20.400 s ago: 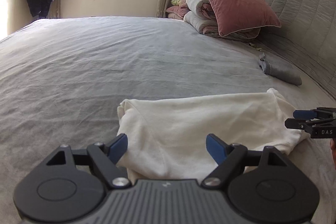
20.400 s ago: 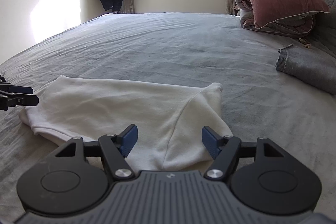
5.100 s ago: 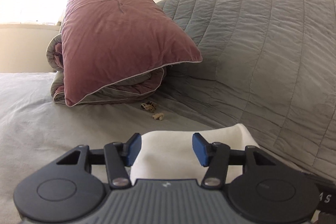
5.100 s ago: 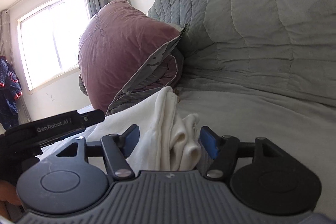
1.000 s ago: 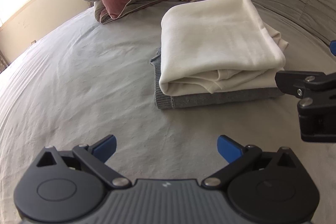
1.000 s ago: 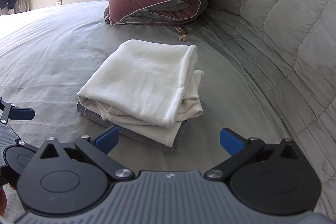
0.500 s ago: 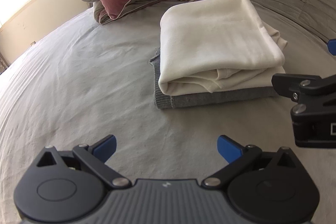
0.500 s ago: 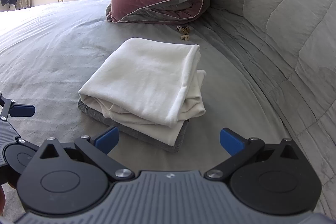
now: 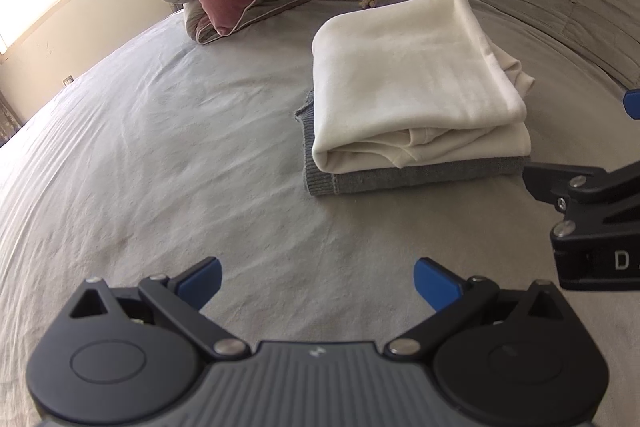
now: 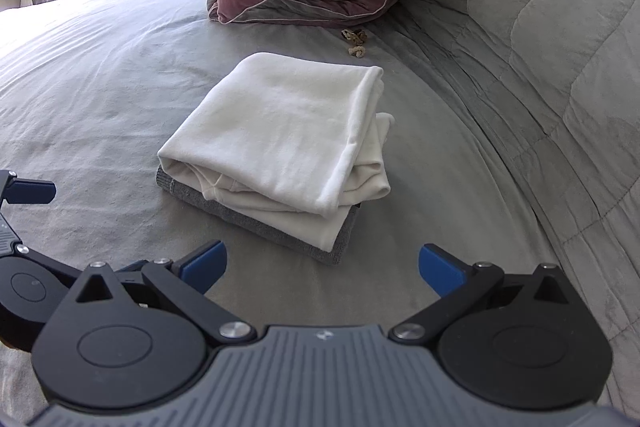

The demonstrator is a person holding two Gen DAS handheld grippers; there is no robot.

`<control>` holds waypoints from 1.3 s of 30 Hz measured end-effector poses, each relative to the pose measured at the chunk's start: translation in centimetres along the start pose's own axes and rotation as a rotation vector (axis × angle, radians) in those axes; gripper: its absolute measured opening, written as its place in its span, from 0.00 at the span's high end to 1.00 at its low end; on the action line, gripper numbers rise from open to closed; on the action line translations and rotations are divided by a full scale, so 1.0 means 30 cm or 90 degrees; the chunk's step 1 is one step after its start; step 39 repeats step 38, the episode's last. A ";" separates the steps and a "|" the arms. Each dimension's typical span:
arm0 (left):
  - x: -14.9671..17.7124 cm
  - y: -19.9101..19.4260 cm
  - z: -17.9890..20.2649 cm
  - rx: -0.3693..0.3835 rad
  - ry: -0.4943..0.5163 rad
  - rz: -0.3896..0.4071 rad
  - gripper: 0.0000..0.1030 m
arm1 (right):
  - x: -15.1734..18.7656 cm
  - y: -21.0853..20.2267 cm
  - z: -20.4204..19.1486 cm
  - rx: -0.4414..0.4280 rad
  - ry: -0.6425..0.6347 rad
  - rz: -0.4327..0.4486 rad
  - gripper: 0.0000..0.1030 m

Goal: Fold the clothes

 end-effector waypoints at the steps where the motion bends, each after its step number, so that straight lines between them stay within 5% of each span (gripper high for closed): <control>1: -0.003 -0.035 -0.001 0.003 -0.001 0.001 0.01 | -0.003 -0.026 -0.003 -0.003 0.000 -0.003 0.00; 12: 0.016 -0.460 -0.007 0.058 -0.043 0.002 0.01 | -0.098 -0.437 -0.060 -0.011 -0.001 0.021 0.00; 23: 0.139 -0.781 -0.079 0.023 -0.074 0.015 0.01 | -0.048 -0.751 -0.164 -0.010 0.021 0.044 0.00; 39: 0.243 -0.977 -0.146 0.000 -0.093 0.040 0.01 | -0.018 -0.926 -0.294 -0.035 0.022 0.070 0.00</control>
Point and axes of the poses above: each gripper's, at about its wrist camera, not at the fingertips, and y roughly the way its jaws point, z to its right, x to its underside, the point moved 8 cm from there along y, roughly the way its jaws point, and after that the axes turned 15 degrees about z, right-handed, at the moved point
